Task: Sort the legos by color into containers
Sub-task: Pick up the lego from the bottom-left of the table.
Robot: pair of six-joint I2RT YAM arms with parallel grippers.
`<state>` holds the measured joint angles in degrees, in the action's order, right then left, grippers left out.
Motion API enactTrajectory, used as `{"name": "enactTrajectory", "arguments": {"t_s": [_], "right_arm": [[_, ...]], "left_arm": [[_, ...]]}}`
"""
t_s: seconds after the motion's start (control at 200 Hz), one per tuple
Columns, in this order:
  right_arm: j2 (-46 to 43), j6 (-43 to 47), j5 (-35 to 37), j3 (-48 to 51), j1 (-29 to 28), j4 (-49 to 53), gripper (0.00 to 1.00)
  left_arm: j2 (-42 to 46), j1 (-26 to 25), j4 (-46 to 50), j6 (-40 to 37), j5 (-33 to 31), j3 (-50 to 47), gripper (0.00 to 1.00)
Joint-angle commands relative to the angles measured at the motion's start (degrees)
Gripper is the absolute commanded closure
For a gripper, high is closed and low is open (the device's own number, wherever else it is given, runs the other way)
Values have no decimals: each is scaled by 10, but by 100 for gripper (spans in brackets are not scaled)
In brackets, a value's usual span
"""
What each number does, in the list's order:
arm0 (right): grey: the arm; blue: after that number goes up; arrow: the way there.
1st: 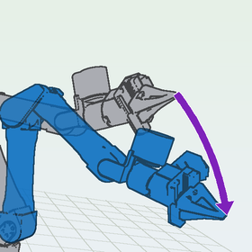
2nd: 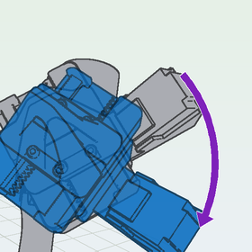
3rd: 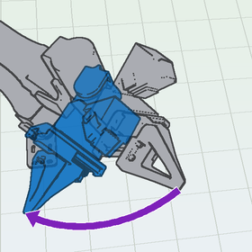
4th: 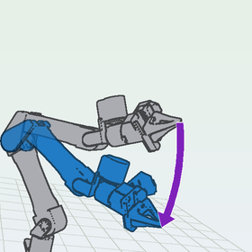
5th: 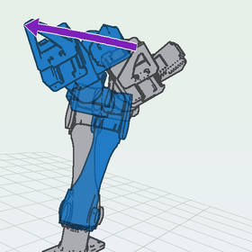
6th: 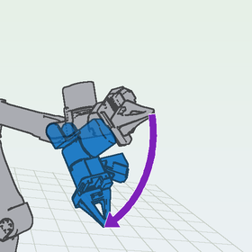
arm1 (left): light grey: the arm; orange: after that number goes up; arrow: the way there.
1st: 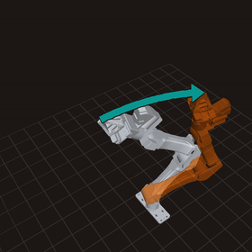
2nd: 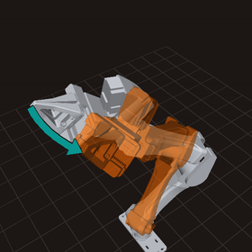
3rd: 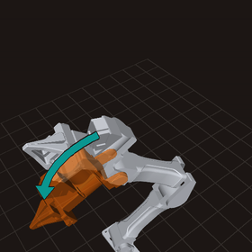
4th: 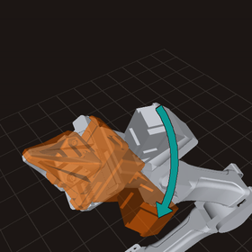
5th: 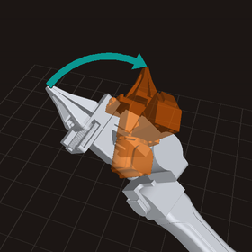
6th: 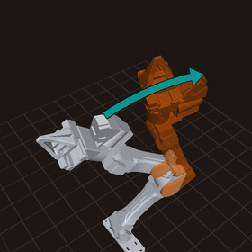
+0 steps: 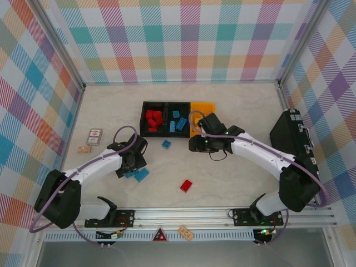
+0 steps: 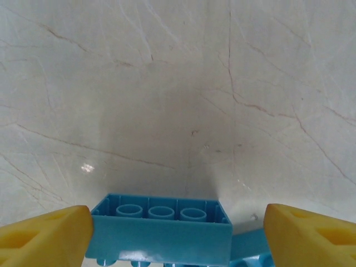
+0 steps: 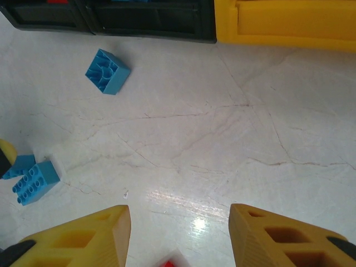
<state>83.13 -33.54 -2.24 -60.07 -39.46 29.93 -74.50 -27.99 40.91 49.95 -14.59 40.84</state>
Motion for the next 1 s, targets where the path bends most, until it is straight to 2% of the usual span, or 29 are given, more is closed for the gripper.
{"name": "enactTrajectory", "arguments": {"t_s": [0.0, 0.11, 0.36, 0.4, 0.485, 0.64, 0.995], "right_arm": [[-15, -12, -9, 6, -4, -7, 50], [-14, -13, -10, 6, -5, -10, 50], [-13, -15, -11, 9, -5, -12, 50], [-15, -16, -10, 11, -5, -14, 50], [-17, -18, -11, 15, -5, -16, 50], [-15, -21, -17, 18, -6, -19, 50], [-38, -20, -43, 28, -8, -34, 50]], "left_arm": [[-26, 7, -34, 3, 29, -22, 24], [-39, 8, -37, -2, 30, -24, 32], [-27, 9, -26, -9, 35, -23, 28], [-23, 8, -25, -11, 30, -25, 33], [-15, 9, -19, -14, 20, -26, 54], [-9, 9, -9, -21, 14, -16, 74], [-8, 3, 7, -77, 47, 86, 79]]}}
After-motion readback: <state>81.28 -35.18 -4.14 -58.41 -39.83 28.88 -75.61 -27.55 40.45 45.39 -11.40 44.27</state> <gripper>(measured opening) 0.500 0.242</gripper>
